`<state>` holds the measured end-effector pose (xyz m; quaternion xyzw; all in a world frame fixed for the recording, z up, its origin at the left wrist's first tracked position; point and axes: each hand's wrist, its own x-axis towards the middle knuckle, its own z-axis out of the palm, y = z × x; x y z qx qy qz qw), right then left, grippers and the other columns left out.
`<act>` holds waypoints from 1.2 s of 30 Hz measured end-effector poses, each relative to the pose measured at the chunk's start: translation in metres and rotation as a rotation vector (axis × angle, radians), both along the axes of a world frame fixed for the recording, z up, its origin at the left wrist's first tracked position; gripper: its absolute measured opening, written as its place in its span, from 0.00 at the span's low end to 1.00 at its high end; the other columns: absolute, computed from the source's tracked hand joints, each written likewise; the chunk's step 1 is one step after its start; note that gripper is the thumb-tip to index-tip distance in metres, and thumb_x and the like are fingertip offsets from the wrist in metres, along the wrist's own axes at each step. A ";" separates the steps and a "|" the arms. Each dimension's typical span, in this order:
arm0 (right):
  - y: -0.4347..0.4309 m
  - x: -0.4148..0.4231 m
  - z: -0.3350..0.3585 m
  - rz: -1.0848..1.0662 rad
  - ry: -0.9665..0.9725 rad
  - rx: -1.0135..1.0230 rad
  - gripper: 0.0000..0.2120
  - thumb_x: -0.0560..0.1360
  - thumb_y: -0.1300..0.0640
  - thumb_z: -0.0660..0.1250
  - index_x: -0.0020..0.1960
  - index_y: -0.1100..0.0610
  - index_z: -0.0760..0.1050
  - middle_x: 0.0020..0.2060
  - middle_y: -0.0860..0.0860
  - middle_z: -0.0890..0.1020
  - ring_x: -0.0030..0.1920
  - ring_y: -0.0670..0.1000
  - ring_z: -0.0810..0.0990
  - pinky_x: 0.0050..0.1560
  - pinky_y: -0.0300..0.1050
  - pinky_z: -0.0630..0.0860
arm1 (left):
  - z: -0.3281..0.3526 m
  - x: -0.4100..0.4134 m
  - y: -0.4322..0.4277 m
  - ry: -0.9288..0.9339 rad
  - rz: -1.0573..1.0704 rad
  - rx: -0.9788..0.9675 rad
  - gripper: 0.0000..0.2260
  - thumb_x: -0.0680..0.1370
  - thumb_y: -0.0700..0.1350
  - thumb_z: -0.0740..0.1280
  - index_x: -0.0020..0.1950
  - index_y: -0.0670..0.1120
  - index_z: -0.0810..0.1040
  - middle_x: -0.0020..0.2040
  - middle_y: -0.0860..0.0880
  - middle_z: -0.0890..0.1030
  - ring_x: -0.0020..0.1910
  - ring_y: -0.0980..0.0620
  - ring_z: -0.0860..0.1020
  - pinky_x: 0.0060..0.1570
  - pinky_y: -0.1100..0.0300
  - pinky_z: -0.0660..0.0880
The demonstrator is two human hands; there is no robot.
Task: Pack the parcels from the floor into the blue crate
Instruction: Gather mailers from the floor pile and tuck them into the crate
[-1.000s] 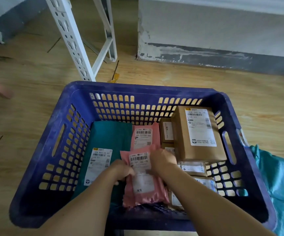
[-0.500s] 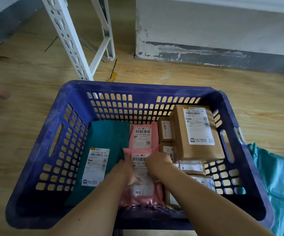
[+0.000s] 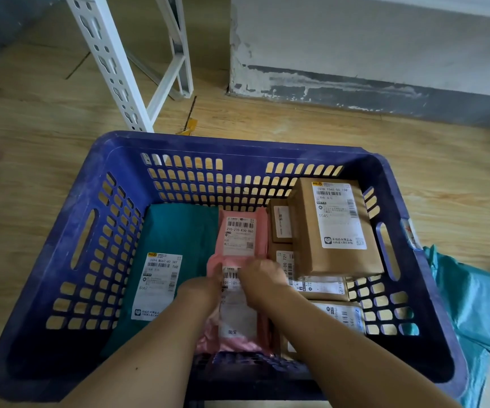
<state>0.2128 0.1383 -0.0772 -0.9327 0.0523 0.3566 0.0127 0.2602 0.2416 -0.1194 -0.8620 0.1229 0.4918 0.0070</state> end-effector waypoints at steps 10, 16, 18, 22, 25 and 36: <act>-0.001 0.004 -0.012 -0.026 0.176 0.106 0.27 0.74 0.61 0.66 0.71 0.59 0.64 0.64 0.59 0.72 0.61 0.59 0.75 0.57 0.52 0.75 | 0.003 0.005 0.006 0.116 -0.179 -0.022 0.51 0.72 0.42 0.72 0.76 0.52 0.32 0.67 0.41 0.72 0.60 0.43 0.75 0.58 0.52 0.75; -0.012 -0.004 0.011 -0.189 -0.046 0.241 0.20 0.74 0.63 0.64 0.66 0.58 0.71 0.60 0.58 0.76 0.60 0.57 0.76 0.60 0.51 0.76 | 0.027 0.021 0.007 0.110 -0.175 -0.097 0.43 0.71 0.43 0.73 0.78 0.49 0.48 0.69 0.43 0.71 0.58 0.46 0.76 0.56 0.58 0.76; -0.020 -0.010 0.030 -0.225 -0.140 0.290 0.21 0.74 0.62 0.63 0.67 0.56 0.71 0.62 0.56 0.76 0.61 0.57 0.75 0.62 0.51 0.75 | 0.052 0.032 0.005 0.023 -0.211 -0.075 0.35 0.73 0.45 0.72 0.76 0.47 0.58 0.66 0.44 0.74 0.54 0.48 0.77 0.51 0.60 0.74; -0.031 -0.029 0.071 -0.315 -0.275 0.360 0.17 0.77 0.59 0.61 0.65 0.53 0.73 0.58 0.52 0.79 0.57 0.53 0.78 0.54 0.43 0.74 | 0.101 0.043 -0.006 -0.114 -0.208 -0.153 0.21 0.74 0.44 0.70 0.66 0.45 0.71 0.58 0.48 0.76 0.46 0.53 0.76 0.48 0.59 0.75; -0.041 -0.053 0.111 -0.386 -0.365 0.397 0.14 0.77 0.60 0.61 0.61 0.53 0.76 0.56 0.51 0.80 0.51 0.51 0.79 0.52 0.42 0.77 | 0.141 0.028 -0.026 -0.176 -0.267 -0.262 0.20 0.76 0.41 0.68 0.67 0.46 0.71 0.53 0.51 0.73 0.41 0.57 0.71 0.45 0.62 0.73; -0.093 -0.180 0.223 -0.570 -0.552 0.241 0.16 0.74 0.60 0.63 0.60 0.54 0.78 0.57 0.53 0.80 0.57 0.55 0.78 0.56 0.43 0.73 | 0.271 -0.095 -0.096 -0.301 -0.576 -0.534 0.18 0.79 0.39 0.61 0.69 0.46 0.70 0.64 0.45 0.73 0.43 0.49 0.74 0.35 0.63 0.66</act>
